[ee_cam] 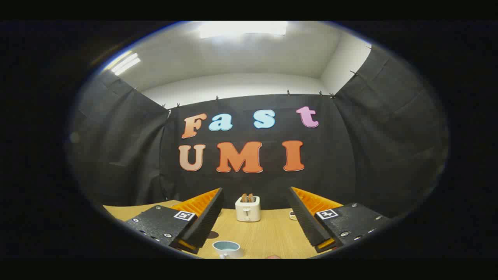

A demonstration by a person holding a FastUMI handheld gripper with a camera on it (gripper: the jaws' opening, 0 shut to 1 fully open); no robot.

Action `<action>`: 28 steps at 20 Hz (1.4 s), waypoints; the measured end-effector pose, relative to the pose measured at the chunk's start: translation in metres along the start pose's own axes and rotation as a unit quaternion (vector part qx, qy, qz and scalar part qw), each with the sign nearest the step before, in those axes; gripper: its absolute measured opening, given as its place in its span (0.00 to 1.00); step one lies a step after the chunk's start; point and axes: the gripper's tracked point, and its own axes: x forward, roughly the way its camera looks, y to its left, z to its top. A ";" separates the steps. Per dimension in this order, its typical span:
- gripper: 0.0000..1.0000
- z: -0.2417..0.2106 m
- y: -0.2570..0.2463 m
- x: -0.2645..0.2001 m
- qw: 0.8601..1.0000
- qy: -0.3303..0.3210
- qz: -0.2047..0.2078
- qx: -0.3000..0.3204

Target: Take the bottle from table, then pour the juice into the cup, finally place the bottle on the coaster

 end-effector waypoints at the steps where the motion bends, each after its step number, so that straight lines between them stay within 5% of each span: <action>1: 0.97 -0.001 0.003 -0.003 1.000 0.003 0.002 -0.002; 28: 0.97 -0.070 0.123 -0.018 0.991 0.086 0.104 0.008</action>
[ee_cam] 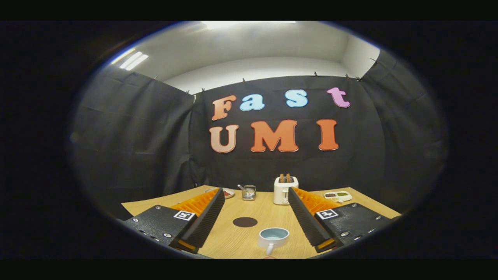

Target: Take the bottle from table, then pour the juice into the cup, finally place the bottle on the coaster

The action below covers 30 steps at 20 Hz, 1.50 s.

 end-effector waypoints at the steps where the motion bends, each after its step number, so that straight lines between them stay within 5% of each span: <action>1: 0.97 -0.005 0.007 0.001 1.000 0.002 0.007 0.000; 14: 0.97 -0.106 0.109 0.025 0.992 0.101 0.071 0.021; 30: 0.97 -0.204 0.177 0.059 0.985 0.157 0.076 0.009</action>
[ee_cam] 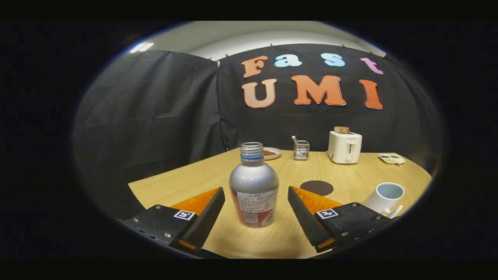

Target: Take the bottle from table, then pour the juice into the cup, finally place the bottle on the coaster

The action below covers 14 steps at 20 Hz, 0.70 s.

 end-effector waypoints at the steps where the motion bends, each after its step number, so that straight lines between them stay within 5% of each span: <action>1: 0.95 -0.005 0.002 0.003 1.000 0.005 -0.003 0.004; 7: 0.80 -0.003 0.003 0.016 0.999 -0.003 -0.026 0.018; 14: 0.76 0.008 0.004 0.012 0.997 -0.012 -0.020 0.070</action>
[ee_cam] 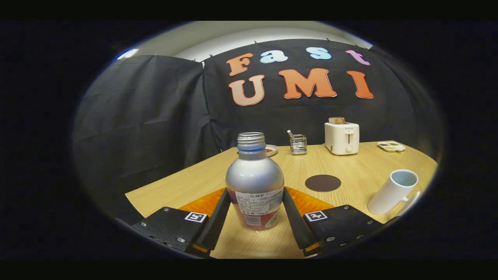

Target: Take the bottle from table, then pour the juice into the cup, finally place the bottle on the coaster

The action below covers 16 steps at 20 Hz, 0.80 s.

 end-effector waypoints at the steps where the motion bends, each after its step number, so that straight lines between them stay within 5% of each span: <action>1: 0.76 0.007 0.000 -0.003 1.000 -0.008 0.000 0.009; 16: 0.76 0.019 -0.077 -0.029 0.968 -0.035 -0.046 0.246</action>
